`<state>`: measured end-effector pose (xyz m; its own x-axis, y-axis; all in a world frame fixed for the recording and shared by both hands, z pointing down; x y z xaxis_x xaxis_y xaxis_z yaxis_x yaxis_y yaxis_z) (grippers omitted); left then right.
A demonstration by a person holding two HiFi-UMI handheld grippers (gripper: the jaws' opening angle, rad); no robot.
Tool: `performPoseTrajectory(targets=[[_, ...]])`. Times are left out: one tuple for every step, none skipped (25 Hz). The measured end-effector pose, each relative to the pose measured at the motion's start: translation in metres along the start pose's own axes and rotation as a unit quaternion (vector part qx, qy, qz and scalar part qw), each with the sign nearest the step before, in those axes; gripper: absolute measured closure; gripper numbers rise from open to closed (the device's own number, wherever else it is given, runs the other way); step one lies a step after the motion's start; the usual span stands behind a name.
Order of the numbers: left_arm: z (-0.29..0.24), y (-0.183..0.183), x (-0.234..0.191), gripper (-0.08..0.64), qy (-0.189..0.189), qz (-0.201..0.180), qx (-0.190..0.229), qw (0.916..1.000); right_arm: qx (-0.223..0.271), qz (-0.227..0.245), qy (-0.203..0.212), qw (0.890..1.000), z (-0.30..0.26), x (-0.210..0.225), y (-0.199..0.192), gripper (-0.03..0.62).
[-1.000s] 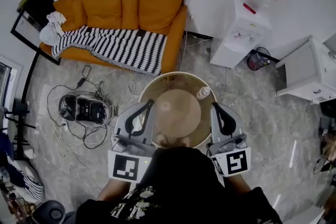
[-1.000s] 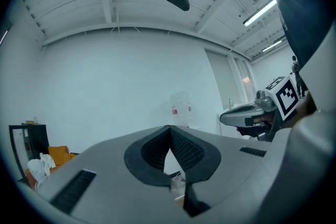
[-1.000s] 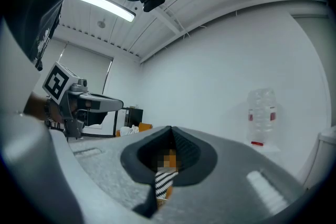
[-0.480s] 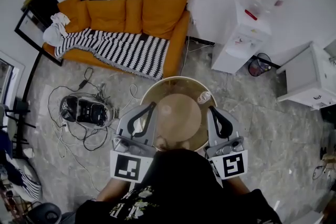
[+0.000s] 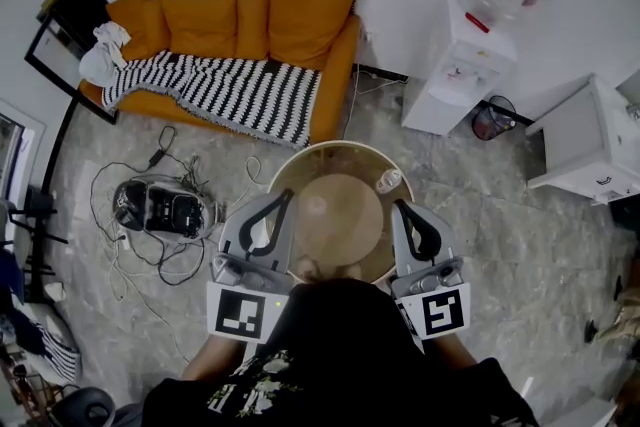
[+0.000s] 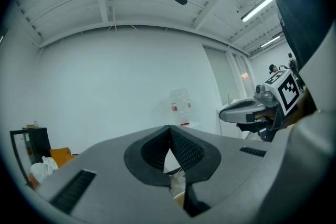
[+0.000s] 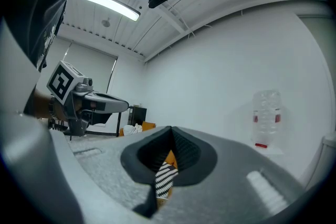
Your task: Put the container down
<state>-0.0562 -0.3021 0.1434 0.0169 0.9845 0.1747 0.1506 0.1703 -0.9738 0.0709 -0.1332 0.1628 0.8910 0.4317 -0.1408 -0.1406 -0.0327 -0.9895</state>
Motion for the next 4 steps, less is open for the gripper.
performPoseTrajectory(targets=[[-0.0009, -0.0008, -0.0003, 0.548, -0.001, 0.001, 0.000, 1.0000, -0.002, 0.001, 0.001, 1.000, -0.0009, 0.0000, -0.0006, 0.598], [-0.0019, -0.0016, -0.0006, 0.548, -0.002, 0.001, -0.001, 1.0000, -0.002, 0.000, 0.002, 1.000, -0.0021, -0.0001, -0.0008, 0.598], [-0.0029, -0.0022, -0.0010, 0.548, -0.003, 0.001, -0.001, 1.0000, -0.002, -0.001, 0.003, 1.000, -0.0034, -0.0002, -0.0007, 0.598], [-0.0039, -0.0028, -0.0013, 0.548, -0.004, 0.000, -0.001, 1.0000, -0.002, -0.002, 0.003, 1.000, -0.0047, -0.0003, -0.0006, 0.598]])
Point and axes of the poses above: the fingertips, and each gripper's own axes: z backward along the fingers, x to its right, y out of its top, the point moved 7 cm from there along z, backward along the fingers, and after that the axes turned 5 degrees about -y, right-handed, at the moved point
